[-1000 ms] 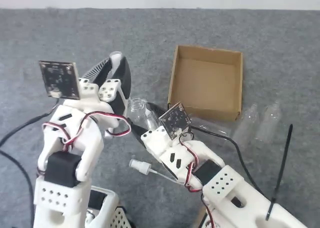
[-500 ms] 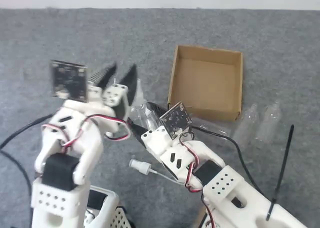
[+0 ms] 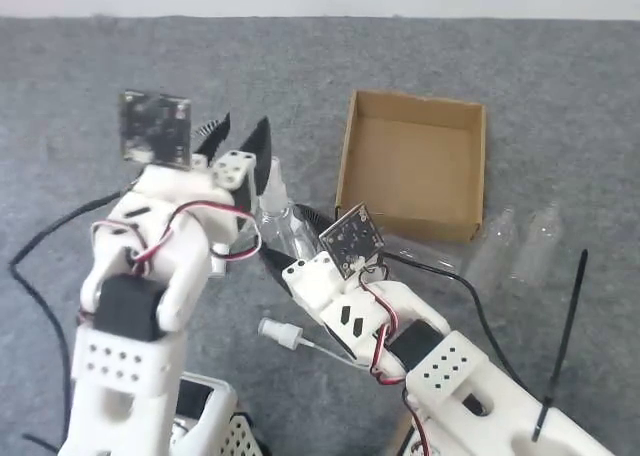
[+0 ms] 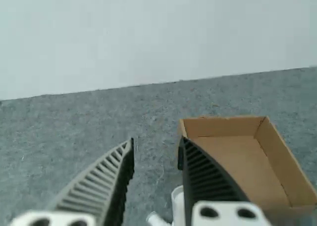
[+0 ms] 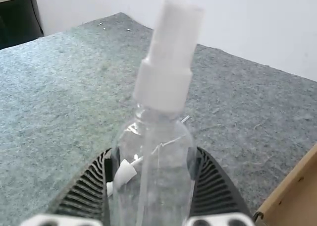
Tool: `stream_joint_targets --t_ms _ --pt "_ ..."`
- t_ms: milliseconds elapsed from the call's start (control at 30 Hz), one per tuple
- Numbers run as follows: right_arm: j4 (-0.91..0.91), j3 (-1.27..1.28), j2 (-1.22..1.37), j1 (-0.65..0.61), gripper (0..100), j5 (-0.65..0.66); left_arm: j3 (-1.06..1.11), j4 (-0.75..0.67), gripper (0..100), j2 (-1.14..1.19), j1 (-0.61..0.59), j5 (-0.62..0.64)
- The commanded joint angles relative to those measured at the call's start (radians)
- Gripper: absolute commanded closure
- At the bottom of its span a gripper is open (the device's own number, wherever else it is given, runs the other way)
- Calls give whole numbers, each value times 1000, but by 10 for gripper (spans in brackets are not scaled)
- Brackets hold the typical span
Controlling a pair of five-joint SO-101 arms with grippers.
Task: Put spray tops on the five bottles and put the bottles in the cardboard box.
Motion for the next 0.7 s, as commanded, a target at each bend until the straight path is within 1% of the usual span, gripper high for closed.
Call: stream_joint_targets --t_ms 0,133,367,533,667 --pt "-24 -23 -44 19 993 -8 8 48 867 9 0 -80" --pt "-24 -23 -45 19 993 -8 61 80 867 8 -6 -118" --pt "-22 -23 -41 19 993 -8 94 84 867 -11 -2 -114" --pt "-22 -23 -39 19 993 -8 65 84 863 -103 -11 -114" --pt "-22 -23 -44 22 993 -6 27 112 863 -253 -40 -110"
